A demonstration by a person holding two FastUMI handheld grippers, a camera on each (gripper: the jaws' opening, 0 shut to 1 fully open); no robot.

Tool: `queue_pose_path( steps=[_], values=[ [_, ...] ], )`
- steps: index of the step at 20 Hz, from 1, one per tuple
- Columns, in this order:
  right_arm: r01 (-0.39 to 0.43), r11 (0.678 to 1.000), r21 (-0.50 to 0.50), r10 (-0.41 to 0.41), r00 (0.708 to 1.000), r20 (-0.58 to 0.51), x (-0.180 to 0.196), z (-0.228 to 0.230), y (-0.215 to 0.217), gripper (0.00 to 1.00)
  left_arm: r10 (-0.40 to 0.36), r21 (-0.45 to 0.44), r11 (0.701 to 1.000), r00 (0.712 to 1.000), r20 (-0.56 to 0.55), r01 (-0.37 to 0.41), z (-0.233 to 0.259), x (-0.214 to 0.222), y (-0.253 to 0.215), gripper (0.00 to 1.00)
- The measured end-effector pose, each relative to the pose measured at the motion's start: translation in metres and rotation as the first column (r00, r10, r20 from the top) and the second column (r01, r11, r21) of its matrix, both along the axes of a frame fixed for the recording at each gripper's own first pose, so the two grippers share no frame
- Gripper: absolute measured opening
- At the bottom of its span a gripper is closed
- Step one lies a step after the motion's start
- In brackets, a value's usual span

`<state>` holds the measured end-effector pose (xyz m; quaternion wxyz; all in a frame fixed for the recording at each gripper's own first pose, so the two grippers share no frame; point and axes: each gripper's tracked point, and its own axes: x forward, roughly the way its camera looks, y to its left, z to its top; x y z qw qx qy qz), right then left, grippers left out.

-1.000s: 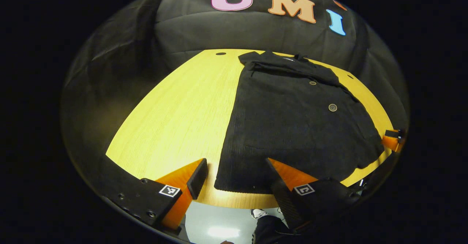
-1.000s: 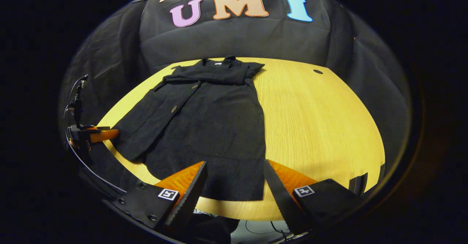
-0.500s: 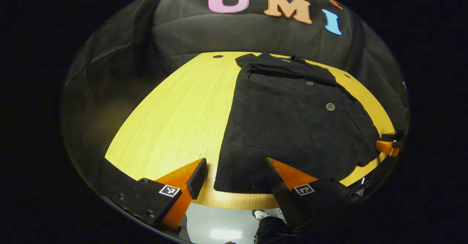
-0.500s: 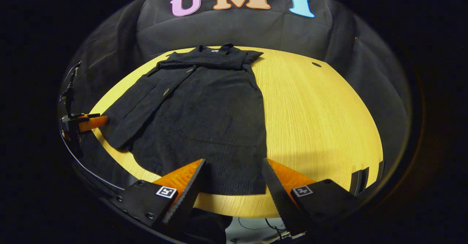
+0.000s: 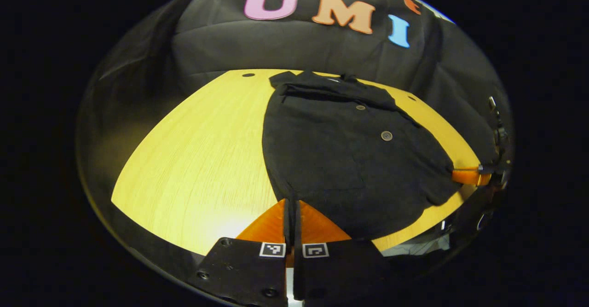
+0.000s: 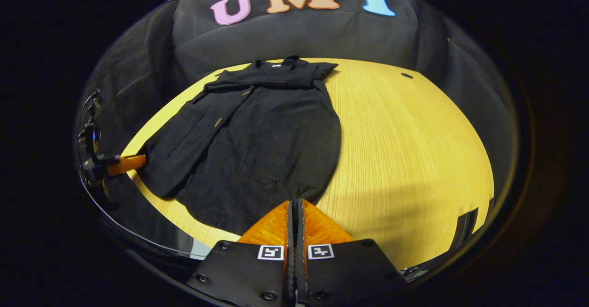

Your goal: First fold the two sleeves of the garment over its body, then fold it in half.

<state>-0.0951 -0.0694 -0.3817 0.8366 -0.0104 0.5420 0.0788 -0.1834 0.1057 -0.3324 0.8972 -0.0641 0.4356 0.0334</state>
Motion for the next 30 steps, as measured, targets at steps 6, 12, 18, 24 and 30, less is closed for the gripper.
queue_pose_path(
  steps=[6,12,18,24,30],
  values=[
    [-0.005,0.999,0.038,0.007,0.998,-0.058,-0.01,0.007,0.011,0.03,0.008,-0.084,0.996,0.997,-0.08,-0.015,0.003,-0.015,-0.004,0.0],
    [0.004,0.997,0.075,-0.01,0.997,0.073,0.017,0.05,0.023,0.03,0.024,-0.088,0.996,0.999,-0.025,-0.027,0.038,-0.009,0.0,0.0],
    [-0.029,0.994,0.105,0.002,0.967,0.255,0.076,0.114,0.042,0.02,0.002,-0.054,0.999,0.989,0.146,0.006,0.107,0.057,0.011,0.0],
    [-0.037,0.989,0.142,-0.02,0.927,0.374,0.143,0.163,0.05,0.03,-0.022,-0.02,0.999,0.964,0.266,0.028,0.153,0.128,0.024,0.0],
    [-0.059,0.985,0.164,-0.025,0.885,0.464,0.219,0.202,0.047,0.02,-0.006,0.011,1.0,0.951,0.309,0.003,0.174,0.198,0.043,0.0]
  ],
)
